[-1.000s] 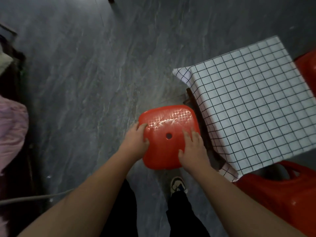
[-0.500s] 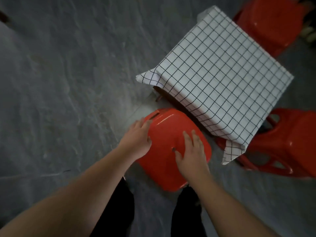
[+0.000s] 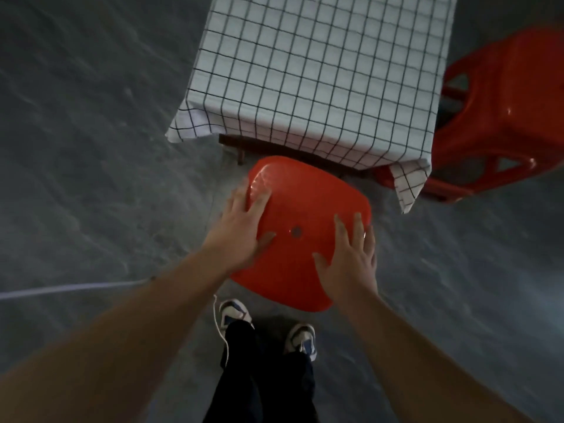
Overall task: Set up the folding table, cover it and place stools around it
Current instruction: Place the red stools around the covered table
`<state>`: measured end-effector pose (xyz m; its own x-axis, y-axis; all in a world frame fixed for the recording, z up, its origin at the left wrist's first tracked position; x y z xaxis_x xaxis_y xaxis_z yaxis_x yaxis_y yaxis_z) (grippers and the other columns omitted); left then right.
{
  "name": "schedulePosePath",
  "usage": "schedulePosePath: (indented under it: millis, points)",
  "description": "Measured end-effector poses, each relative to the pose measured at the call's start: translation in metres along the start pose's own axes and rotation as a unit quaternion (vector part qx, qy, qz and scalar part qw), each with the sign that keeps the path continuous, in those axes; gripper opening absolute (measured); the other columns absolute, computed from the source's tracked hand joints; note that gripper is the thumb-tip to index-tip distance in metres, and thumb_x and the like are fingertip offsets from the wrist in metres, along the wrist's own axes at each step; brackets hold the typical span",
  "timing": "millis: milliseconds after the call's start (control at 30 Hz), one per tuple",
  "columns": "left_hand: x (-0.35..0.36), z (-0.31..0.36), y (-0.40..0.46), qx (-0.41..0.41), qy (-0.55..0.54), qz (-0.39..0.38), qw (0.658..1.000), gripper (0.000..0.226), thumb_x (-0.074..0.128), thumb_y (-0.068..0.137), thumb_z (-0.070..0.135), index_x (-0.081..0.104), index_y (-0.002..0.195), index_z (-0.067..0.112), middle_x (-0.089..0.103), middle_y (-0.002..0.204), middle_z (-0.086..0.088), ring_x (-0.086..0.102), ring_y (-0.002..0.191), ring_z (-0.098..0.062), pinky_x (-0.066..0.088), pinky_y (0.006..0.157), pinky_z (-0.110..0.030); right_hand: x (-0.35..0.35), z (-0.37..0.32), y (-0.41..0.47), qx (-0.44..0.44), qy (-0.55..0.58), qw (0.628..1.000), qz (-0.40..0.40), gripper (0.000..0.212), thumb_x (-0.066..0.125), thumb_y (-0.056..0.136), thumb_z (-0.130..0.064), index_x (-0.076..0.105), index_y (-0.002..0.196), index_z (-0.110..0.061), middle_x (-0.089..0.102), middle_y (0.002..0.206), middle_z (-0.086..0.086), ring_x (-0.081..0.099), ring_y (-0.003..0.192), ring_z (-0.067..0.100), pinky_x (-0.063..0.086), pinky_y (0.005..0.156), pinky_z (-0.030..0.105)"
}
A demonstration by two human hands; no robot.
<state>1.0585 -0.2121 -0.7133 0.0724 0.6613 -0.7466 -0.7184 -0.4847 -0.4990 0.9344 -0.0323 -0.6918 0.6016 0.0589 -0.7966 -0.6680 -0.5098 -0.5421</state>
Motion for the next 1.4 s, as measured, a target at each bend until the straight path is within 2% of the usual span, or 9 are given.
schedulePosePath:
  millis: [133,233,300,567,900,1400]
  points:
    - [0.01,0.0,0.0,-0.018,0.027,-0.026,0.999,0.107,0.071,0.081,0.054,-0.011,0.15,0.054,-0.031,0.159,0.004,-0.014,0.149,-0.036,0.021,0.112,-0.066,0.029,0.017,-0.008,0.066,0.081,0.994,-0.024,0.1,0.065,0.087,-0.052,-0.012,0.151,-0.044,-0.031,0.159,-0.006,-0.019,0.148,0.037,0.017,0.117,0.064]
    - [0.014,-0.008,-0.001,-0.035,0.019,-0.039,0.998,0.105,0.075,0.081,0.049,-0.007,0.147,0.061,-0.033,0.159,0.001,-0.007,0.15,-0.041,0.026,0.113,-0.065,0.04,0.016,-0.012,0.088,0.143,0.985,-0.026,0.104,0.07,0.086,-0.048,-0.011,0.151,-0.047,-0.034,0.157,-0.01,-0.014,0.149,0.038,0.03,0.11,0.062]
    - [0.016,-0.013,-0.003,-0.053,-0.006,-0.037,0.998,0.103,0.076,0.081,0.046,-0.001,0.146,0.062,-0.029,0.16,-0.004,-0.001,0.15,-0.042,0.027,0.115,-0.062,0.042,0.016,-0.012,0.086,0.153,0.984,-0.011,0.104,0.072,0.085,-0.046,-0.008,0.151,-0.047,-0.033,0.158,-0.01,-0.009,0.149,0.04,0.031,0.109,0.062]
    - [0.022,-0.008,-0.013,-0.081,-0.031,-0.028,0.996,0.101,0.079,0.079,0.045,0.007,0.149,0.057,-0.016,0.163,-0.008,0.008,0.149,-0.039,0.025,0.118,-0.056,0.04,0.023,-0.015,0.072,0.129,0.989,-0.006,0.102,0.073,0.084,-0.044,-0.003,0.152,-0.045,-0.031,0.157,-0.011,-0.003,0.149,0.039,0.033,0.109,0.066]
    - [0.044,-0.027,-0.088,-0.084,-0.089,0.021,0.992,0.097,0.078,0.078,0.046,0.011,0.147,0.055,-0.003,0.162,-0.006,0.018,0.147,-0.036,0.029,0.117,-0.056,0.047,0.024,-0.064,0.011,0.092,0.996,-0.007,0.101,0.074,0.084,-0.042,-0.001,0.151,-0.046,-0.028,0.159,-0.011,0.0,0.148,0.039,0.033,0.11,0.064]
    - [0.077,-0.047,-0.141,-0.074,-0.049,0.014,0.996,0.095,0.078,0.078,0.047,0.014,0.149,0.05,0.001,0.161,-0.012,0.021,0.145,-0.04,0.031,0.114,-0.058,0.095,0.038,-0.118,0.013,0.09,0.996,0.0,0.1,0.071,0.085,-0.047,-0.001,0.154,-0.039,-0.028,0.158,-0.014,-0.004,0.149,0.035,0.034,0.111,0.062]
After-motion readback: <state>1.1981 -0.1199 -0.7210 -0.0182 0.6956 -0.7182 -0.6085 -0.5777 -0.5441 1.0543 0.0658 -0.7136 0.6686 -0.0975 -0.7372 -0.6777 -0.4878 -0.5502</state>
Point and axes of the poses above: each hand's wrist, its own y-axis towards the middle knuckle, its own x-axis out of the palm, z = x × y, the point moved 5 cm from there along y, towards the middle knuckle
